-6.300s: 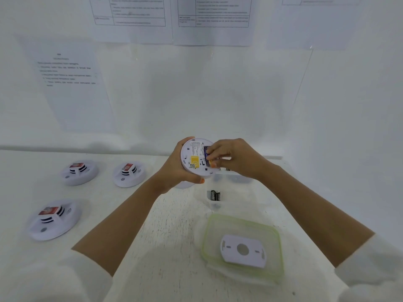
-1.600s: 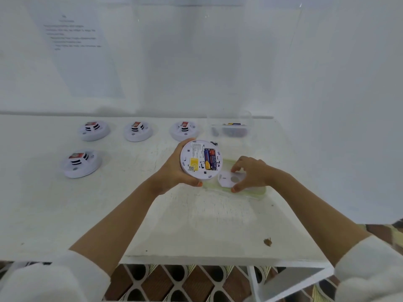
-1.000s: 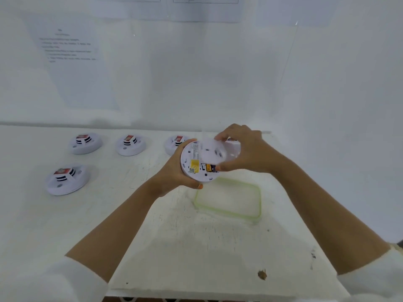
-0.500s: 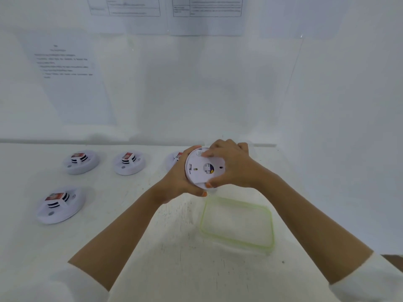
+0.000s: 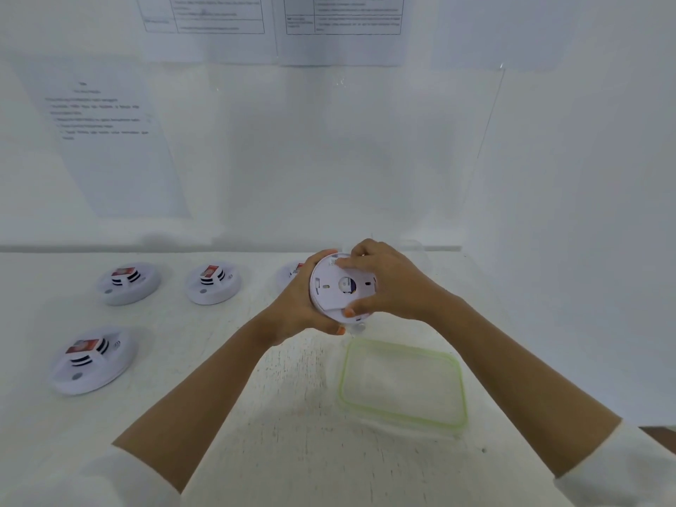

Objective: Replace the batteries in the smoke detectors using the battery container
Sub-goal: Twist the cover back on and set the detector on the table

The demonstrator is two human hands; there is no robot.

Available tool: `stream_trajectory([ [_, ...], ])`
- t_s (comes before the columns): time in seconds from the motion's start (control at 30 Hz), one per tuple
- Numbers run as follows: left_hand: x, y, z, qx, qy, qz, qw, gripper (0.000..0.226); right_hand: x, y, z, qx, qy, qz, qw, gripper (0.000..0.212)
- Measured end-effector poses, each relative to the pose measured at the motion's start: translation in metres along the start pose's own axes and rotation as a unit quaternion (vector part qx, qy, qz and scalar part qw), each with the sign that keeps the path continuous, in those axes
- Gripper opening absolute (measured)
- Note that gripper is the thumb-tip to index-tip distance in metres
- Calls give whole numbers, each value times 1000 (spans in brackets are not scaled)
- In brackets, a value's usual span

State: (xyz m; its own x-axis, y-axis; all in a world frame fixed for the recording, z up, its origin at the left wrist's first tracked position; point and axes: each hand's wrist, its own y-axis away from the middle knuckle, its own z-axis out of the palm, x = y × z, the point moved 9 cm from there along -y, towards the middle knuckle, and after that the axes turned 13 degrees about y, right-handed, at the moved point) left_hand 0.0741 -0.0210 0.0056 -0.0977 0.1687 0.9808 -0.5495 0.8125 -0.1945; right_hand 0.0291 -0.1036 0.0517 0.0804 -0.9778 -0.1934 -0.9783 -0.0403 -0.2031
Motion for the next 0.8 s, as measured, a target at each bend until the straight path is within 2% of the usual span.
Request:
stream_trajectory([
  [0.17,1,0,0,2,2,0,1000,90,5,3,-6,40,-40,12,998,71],
  [0.8,-4,-2,-1,3,30,-5,1000,94,5,1,-4,38,-59,-3,997,64],
])
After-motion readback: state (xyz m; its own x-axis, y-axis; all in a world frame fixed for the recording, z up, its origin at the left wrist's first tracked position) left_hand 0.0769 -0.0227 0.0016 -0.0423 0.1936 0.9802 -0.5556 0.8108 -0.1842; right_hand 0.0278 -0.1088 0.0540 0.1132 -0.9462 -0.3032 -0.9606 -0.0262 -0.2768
